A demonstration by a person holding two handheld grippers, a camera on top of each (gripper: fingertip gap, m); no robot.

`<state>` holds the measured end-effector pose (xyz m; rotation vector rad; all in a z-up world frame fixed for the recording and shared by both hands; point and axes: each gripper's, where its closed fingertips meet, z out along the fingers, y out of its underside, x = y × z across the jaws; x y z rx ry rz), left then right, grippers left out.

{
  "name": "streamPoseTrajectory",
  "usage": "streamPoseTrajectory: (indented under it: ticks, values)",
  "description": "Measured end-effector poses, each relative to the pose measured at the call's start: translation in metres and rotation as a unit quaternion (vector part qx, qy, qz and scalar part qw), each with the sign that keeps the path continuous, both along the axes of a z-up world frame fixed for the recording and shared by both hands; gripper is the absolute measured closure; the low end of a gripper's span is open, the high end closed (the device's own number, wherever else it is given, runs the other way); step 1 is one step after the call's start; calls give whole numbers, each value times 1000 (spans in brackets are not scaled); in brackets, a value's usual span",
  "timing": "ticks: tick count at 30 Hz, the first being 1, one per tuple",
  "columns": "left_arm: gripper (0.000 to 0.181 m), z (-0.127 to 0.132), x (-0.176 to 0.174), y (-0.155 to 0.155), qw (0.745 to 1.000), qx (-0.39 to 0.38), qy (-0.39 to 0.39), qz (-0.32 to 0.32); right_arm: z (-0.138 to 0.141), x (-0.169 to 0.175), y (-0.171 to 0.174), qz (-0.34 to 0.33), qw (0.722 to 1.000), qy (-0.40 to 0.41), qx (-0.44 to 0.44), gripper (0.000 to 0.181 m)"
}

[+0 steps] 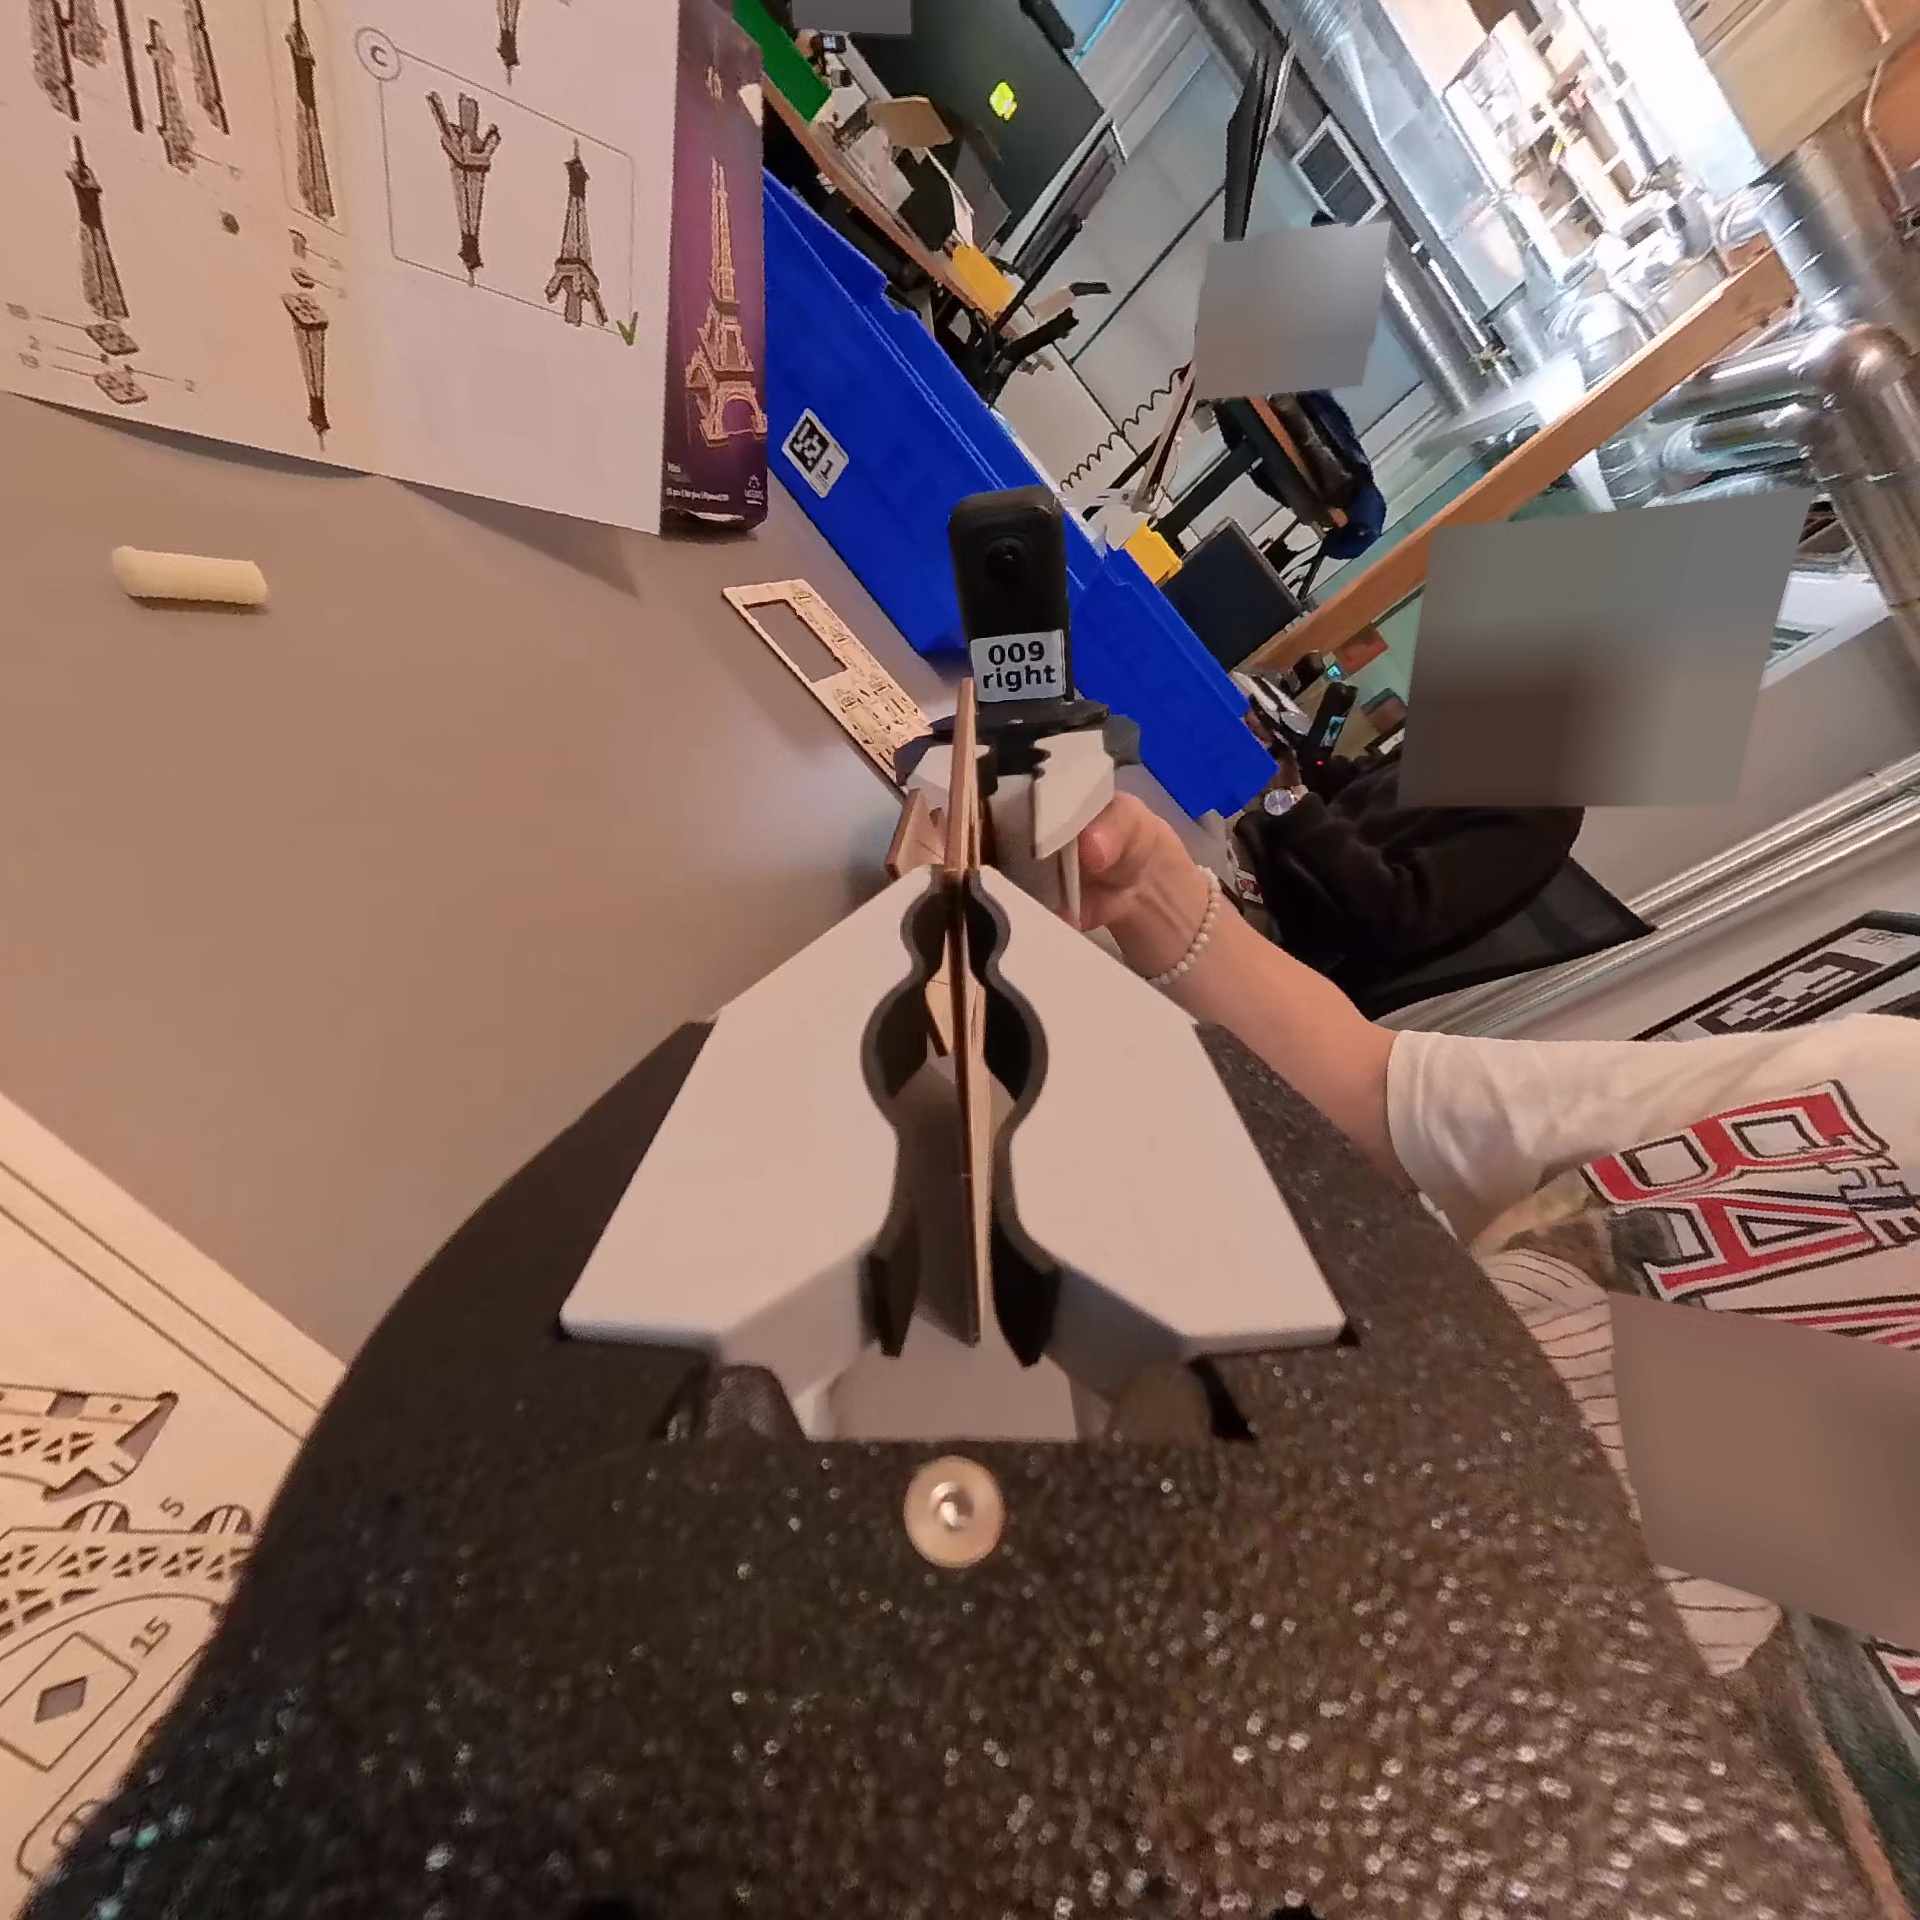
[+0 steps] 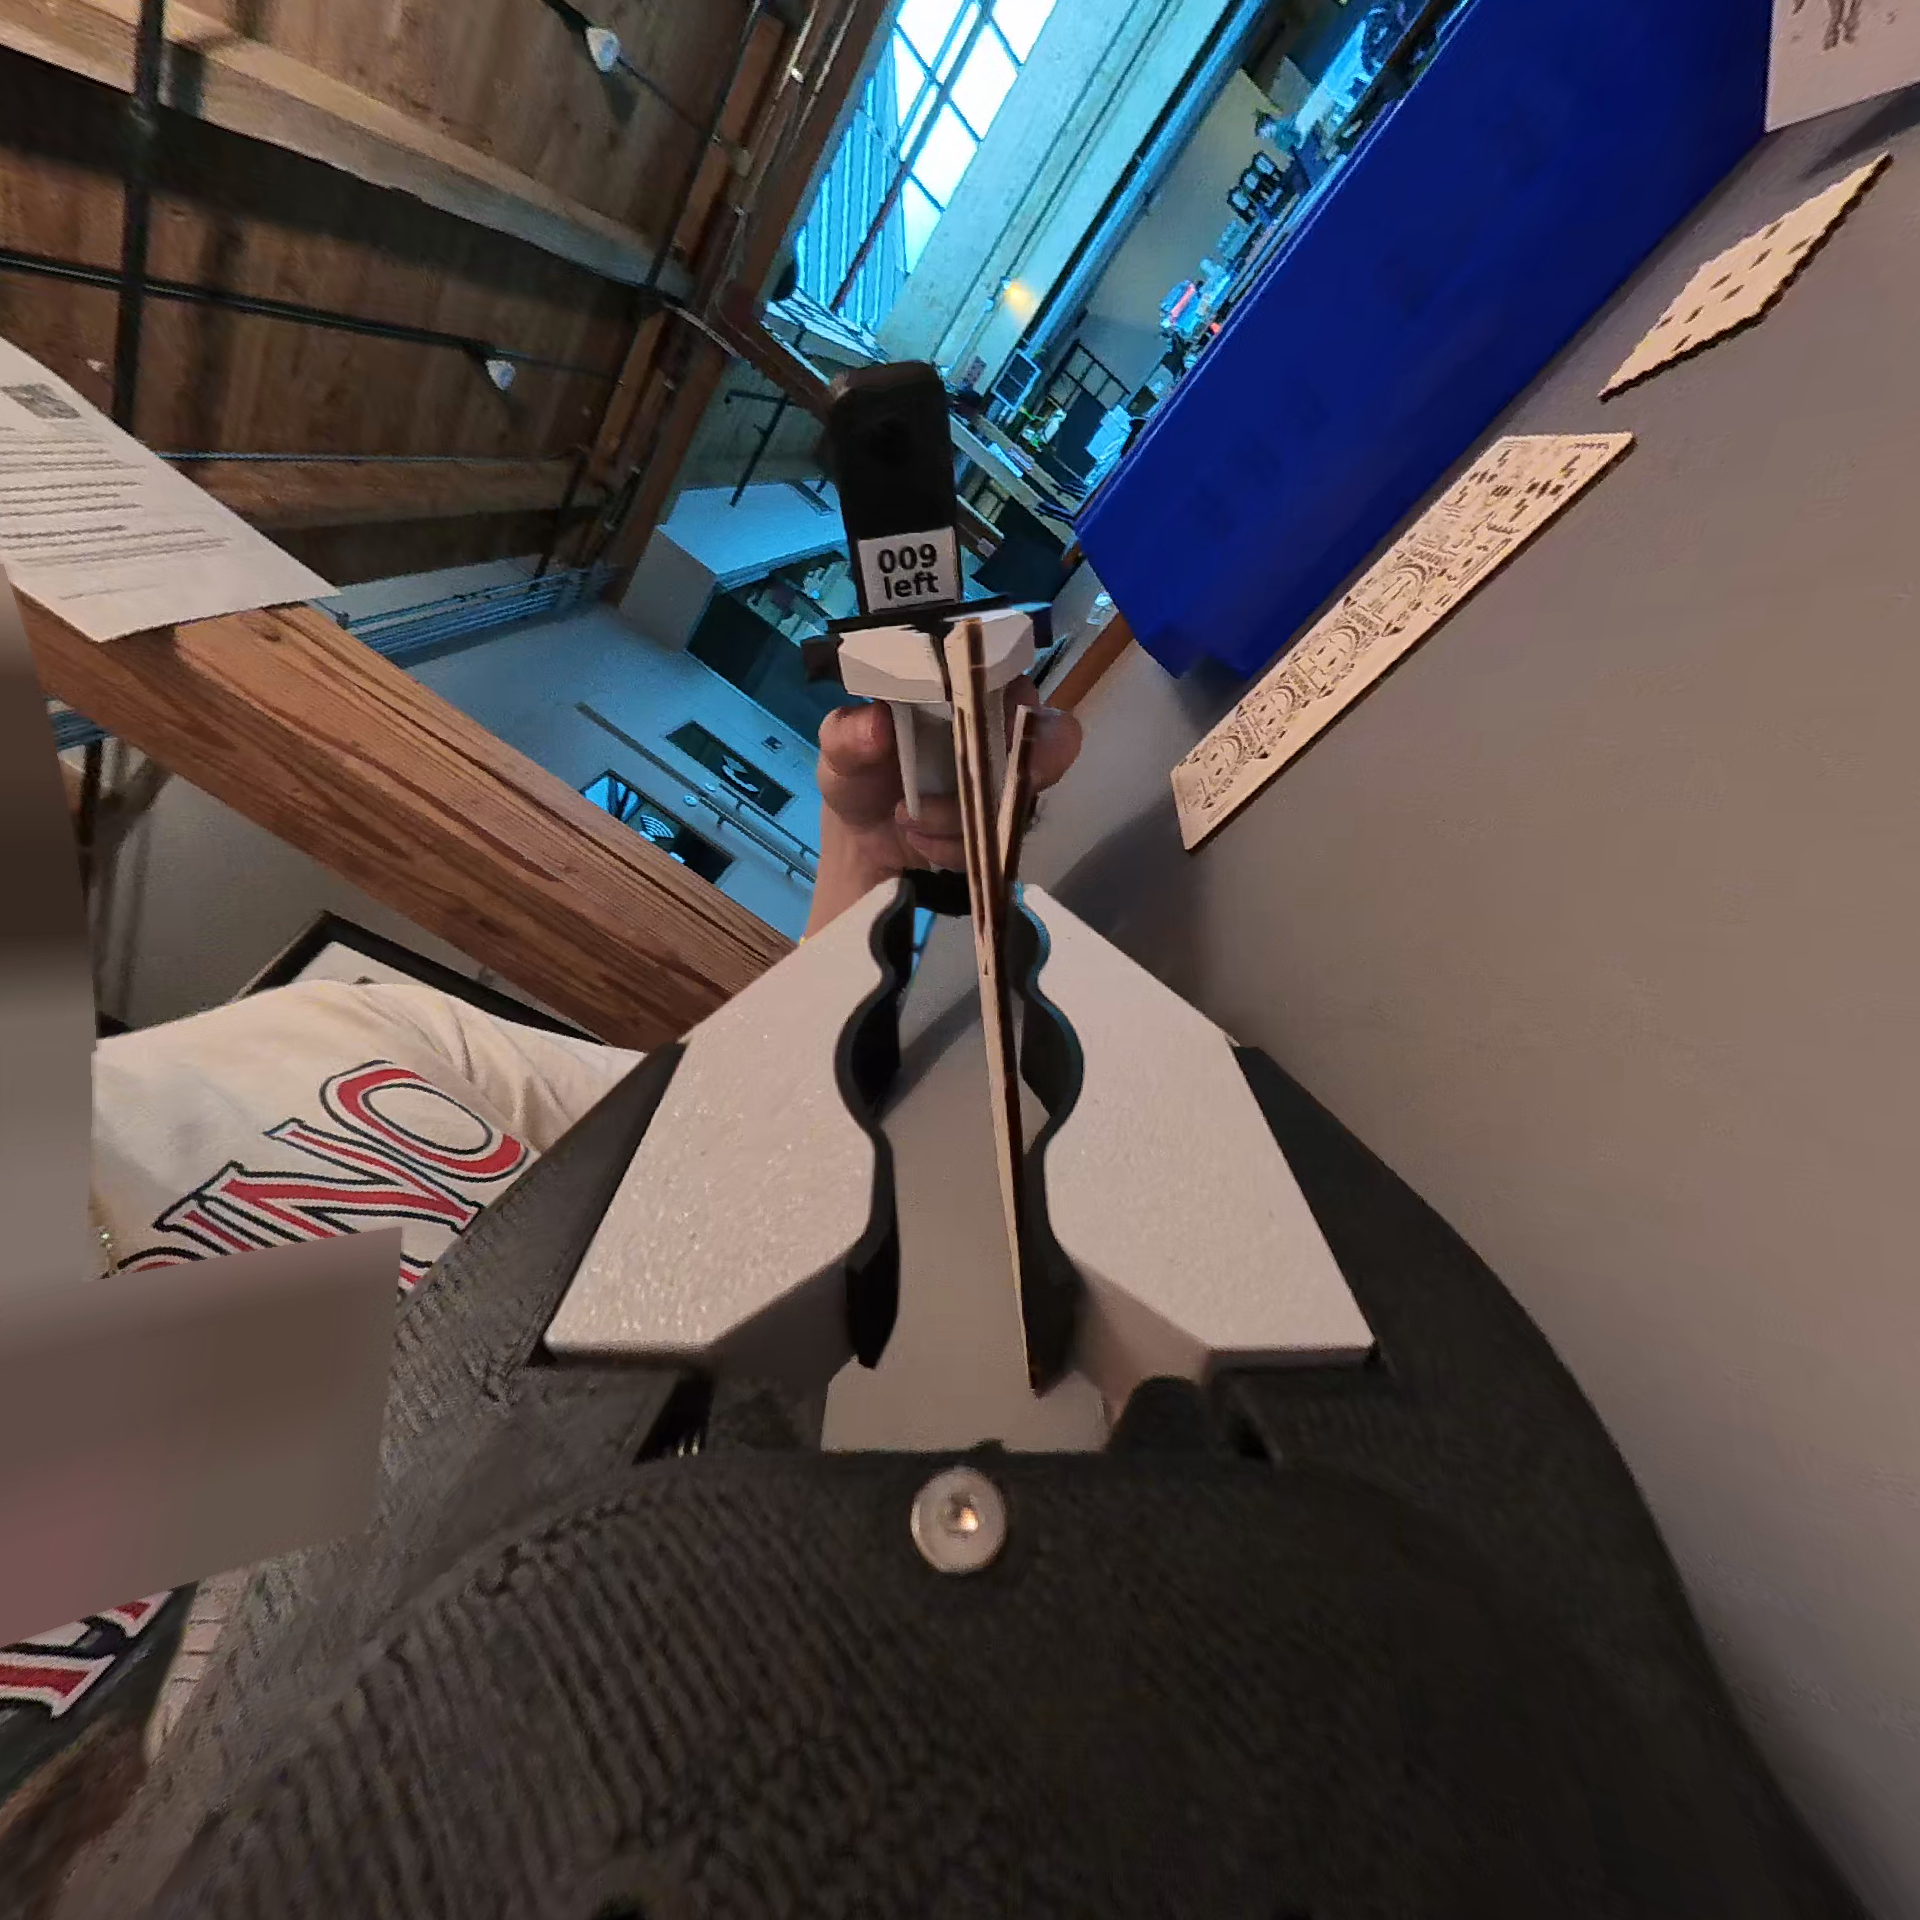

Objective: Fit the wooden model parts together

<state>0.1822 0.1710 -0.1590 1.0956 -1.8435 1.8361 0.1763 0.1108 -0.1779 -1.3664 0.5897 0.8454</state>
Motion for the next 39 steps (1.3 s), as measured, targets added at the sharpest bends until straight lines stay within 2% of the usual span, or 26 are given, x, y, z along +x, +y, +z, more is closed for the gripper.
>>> streamPoseTrajectory:
  ticks: [3,9,15,19,21,24,28,31,33,37,39]
  values:
    - [181,0,-1,1,1000,-8,3,-5,2,4,-2,-10,1000,-5,5,169]
    - [181,-1,-5,-2,1000,-16,10,-22,0,-1,4,-18,997,-77,-25,177]
    - [180,-1,-6,-4,999,-19,10,-28,4,-3,1,-17,997,-72,-8,180]
    - [181,0,-8,-5,999,-26,11,-35,6,-2,-1,-31,999,-31,6,176]
    - [181,-1,-9,-6,999,-23,12,-39,5,-1,-2,-48,999,-20,5,180]
    - [180,-2,-13,-9,998,-22,10,-53,4,-11,-5,-44,998,-52,-3,181]
    - [180,-3,-13,-14,998,-24,7,-55,5,-11,-10,-67,996,-58,1,181]
    - [180,-4,-13,-15,998,-17,0,-55,2,-16,-10,-53,996,-65,-16,180]
    - [176,-7,-10,-14,999,-11,-1,-46,1,-16,-10,-50,997,-60,-17,180]
    - [148,-10,-4,-12,1000,0,-10,-25,5,-20,-11,-40,997,-72,-7,181]
    - [143,-10,-6,-13,999,6,-15,-29,6,-20,-11,-44,996,-76,-6,181]
